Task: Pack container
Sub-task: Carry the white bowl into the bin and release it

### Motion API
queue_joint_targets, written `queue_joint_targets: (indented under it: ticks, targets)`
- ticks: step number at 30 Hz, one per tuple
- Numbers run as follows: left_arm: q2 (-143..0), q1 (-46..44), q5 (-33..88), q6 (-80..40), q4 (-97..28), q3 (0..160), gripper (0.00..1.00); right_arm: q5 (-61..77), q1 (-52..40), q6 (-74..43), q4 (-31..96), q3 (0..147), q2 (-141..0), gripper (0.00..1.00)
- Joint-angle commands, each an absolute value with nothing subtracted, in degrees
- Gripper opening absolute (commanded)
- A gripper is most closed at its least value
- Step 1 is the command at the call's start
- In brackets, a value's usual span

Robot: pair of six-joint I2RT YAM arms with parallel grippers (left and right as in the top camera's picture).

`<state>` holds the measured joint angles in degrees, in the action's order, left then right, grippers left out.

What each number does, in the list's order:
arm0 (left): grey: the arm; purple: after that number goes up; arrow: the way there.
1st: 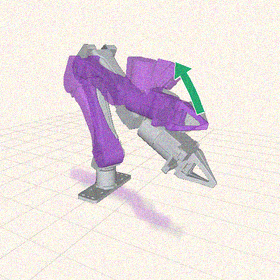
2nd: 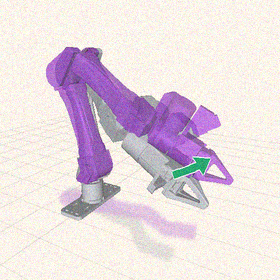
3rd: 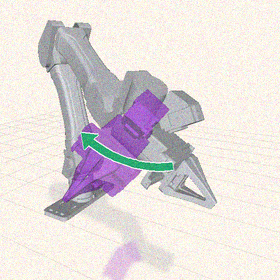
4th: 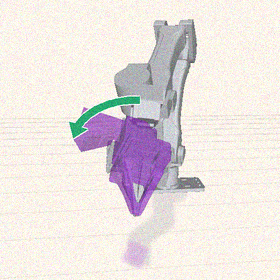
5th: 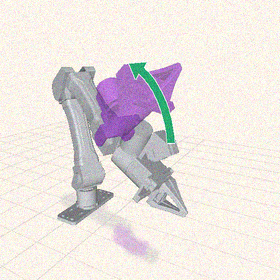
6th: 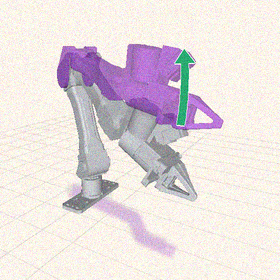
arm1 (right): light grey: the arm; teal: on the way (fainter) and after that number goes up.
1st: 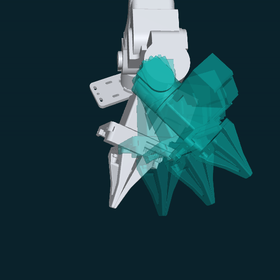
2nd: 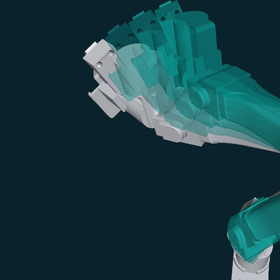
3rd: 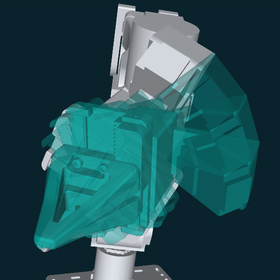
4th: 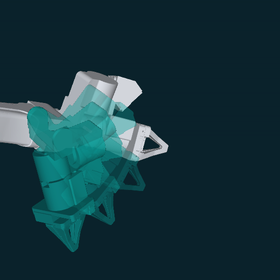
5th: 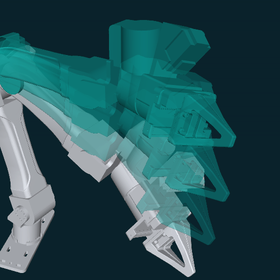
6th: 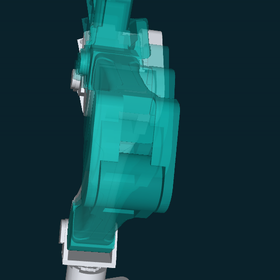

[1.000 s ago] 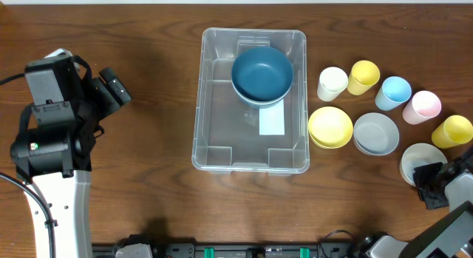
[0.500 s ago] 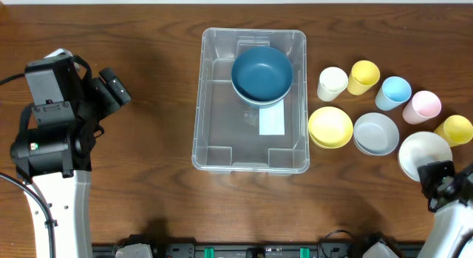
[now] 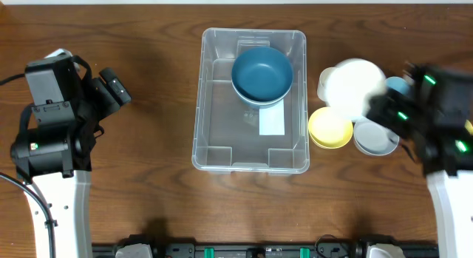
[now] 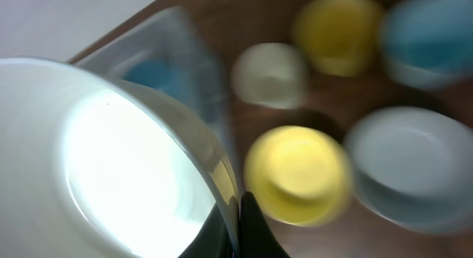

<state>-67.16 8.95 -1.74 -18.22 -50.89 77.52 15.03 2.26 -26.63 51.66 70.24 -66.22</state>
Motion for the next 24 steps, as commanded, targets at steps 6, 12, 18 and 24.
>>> queue_joint_targets:
  ticks: [6,12,18,24]
  targets:
    - [-66.98,9.26,-2.20,-18.31,-50.96,78.50,0.98,9.04,-21.04,-22.98,52.75,84.66,-89.03,0.02]
    - [-66.98,9.26,-2.20,-18.31,-50.96,78.50,0.98,4.51,-30.13,-22.63,51.68,86.65,-103.04,0.01]
    - [-66.98,9.26,-2.20,-18.31,-50.96,78.50,0.98,5.23,-32.64,-22.63,49.43,86.65,-110.28,0.01]
    - [-66.98,9.26,-2.20,-18.31,-50.96,78.50,0.98,6.07,-34.52,-22.61,47.70,86.61,-111.63,0.01]
